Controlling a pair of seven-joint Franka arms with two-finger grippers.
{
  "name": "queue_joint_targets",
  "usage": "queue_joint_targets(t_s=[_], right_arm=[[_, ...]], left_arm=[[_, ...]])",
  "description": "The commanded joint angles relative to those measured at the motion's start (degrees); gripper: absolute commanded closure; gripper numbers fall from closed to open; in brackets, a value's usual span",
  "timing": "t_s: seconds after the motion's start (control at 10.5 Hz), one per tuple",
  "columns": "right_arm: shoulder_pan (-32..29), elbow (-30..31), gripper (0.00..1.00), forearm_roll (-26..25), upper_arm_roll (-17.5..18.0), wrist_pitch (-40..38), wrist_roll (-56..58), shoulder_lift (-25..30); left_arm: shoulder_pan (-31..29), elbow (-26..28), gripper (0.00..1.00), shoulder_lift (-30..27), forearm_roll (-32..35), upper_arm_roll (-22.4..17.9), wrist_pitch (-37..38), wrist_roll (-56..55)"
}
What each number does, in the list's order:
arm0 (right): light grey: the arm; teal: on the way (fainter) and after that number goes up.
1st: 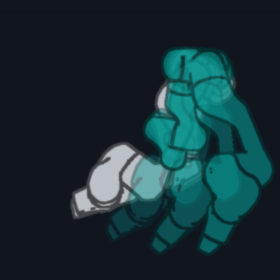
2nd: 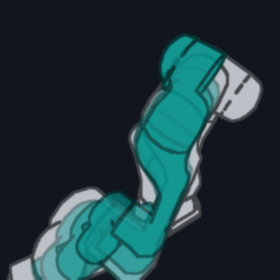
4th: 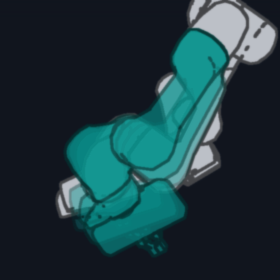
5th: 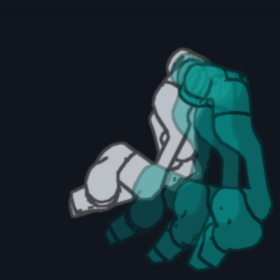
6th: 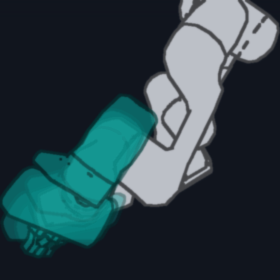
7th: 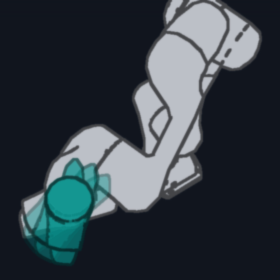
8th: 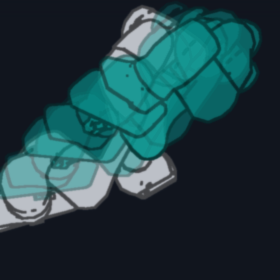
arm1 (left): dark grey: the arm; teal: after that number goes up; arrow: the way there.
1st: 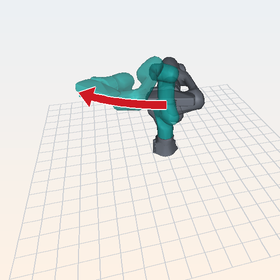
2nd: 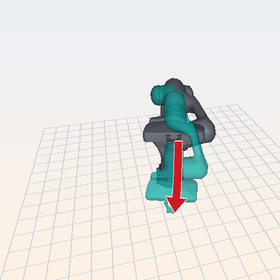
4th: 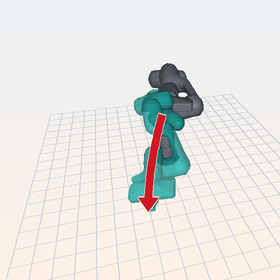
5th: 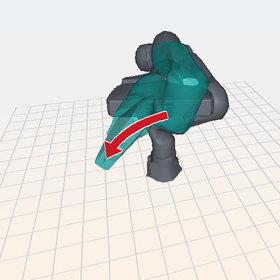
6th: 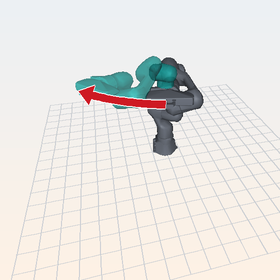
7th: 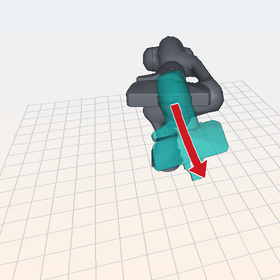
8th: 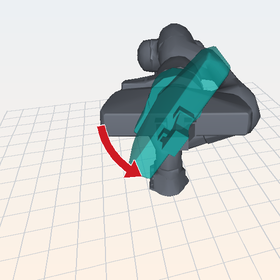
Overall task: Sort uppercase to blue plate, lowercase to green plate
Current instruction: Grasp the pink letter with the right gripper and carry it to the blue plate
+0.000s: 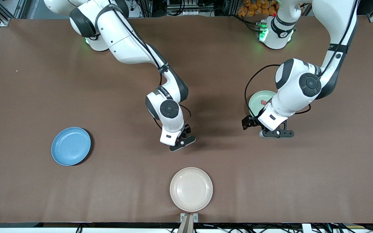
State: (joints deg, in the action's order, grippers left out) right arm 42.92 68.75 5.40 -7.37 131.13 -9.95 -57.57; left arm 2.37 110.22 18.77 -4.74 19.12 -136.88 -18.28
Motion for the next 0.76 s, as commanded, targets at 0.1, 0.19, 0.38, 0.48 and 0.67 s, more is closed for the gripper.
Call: queue_joint_targets(t_s=[0.1,0.19,0.38,0.48,0.67], right_arm=[[-0.1,1.9,1.00,-0.2,0.4,-0.3,-0.9,0.8],[-0.3,1.9,1.00,-0.1,0.4,-0.4,-0.9,1.1],[-0.4,1.9,1.00,0.0,0.5,-0.6,-2.3,2.3],[-0.6,1.9,1.00,0.0,0.4,-2.2,-4.4,3.6],[-3.1,1.9,1.00,0.0,0.3,-8.6,-5.4,6.9]], left_arm=[[0.3,-0.9,0.08,0.3,-0.8,-0.1,0.7,0.2],[0.3,-0.9,0.08,0.3,-0.8,-0.1,0.6,0.2],[0.3,-0.8,0.08,0.4,-0.7,-0.1,0.6,0.2],[0.3,-0.6,0.08,0.4,-0.7,-0.1,0.6,0.2],[2.3,-1.1,0.08,2.1,-1.0,-0.1,0.6,-1.2]])
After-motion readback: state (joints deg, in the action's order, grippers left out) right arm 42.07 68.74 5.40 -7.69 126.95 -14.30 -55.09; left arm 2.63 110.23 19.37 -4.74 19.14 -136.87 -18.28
